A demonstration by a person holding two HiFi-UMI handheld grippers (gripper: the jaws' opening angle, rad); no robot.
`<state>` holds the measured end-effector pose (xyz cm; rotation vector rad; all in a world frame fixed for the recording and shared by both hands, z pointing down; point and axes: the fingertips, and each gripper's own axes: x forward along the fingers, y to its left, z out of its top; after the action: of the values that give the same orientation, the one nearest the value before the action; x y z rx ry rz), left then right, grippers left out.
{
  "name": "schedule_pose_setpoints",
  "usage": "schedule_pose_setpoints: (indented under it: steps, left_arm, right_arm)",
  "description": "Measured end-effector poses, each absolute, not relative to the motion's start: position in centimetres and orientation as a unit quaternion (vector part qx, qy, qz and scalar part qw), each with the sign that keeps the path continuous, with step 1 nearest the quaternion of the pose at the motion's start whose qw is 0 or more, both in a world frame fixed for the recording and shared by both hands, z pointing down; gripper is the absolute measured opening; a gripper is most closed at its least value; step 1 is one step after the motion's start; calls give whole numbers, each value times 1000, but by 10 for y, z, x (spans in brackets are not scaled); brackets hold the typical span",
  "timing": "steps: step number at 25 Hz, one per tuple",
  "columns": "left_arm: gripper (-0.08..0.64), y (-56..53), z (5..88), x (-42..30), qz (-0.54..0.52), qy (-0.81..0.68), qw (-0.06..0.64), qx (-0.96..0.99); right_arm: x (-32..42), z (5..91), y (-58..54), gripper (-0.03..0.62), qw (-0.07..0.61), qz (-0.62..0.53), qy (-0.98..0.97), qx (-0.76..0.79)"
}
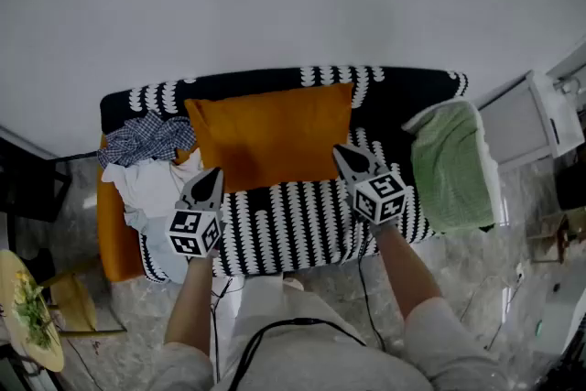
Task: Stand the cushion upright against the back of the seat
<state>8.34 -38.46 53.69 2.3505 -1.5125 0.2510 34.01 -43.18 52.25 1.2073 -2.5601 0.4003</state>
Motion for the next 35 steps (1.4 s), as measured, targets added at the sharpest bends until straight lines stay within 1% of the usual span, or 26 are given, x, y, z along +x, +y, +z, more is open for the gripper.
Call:
schedule_pose_setpoints:
  steps: [6, 16, 22, 27, 35]
  left_arm:
    - [25, -352, 512, 100, 77, -512, 174, 838]
    - [25, -316, 448, 138, 49, -465, 162, 869]
    - [25, -289, 431, 156, 43, -443, 167, 879]
    - [25, -271, 426, 163, 41, -433, 178, 883]
    - [25, -249, 414, 164, 27, -427, 191, 883]
  right_arm:
    - [334, 490, -392, 17, 135, 139, -903, 382]
    - [316, 425, -342, 17, 134, 112, -928, 328]
    - [301, 396, -307, 17, 114, 113, -942, 295]
    - [295, 384, -281, 17, 99, 122, -946, 283]
    - [282, 381, -247, 17, 99, 131, -951, 262]
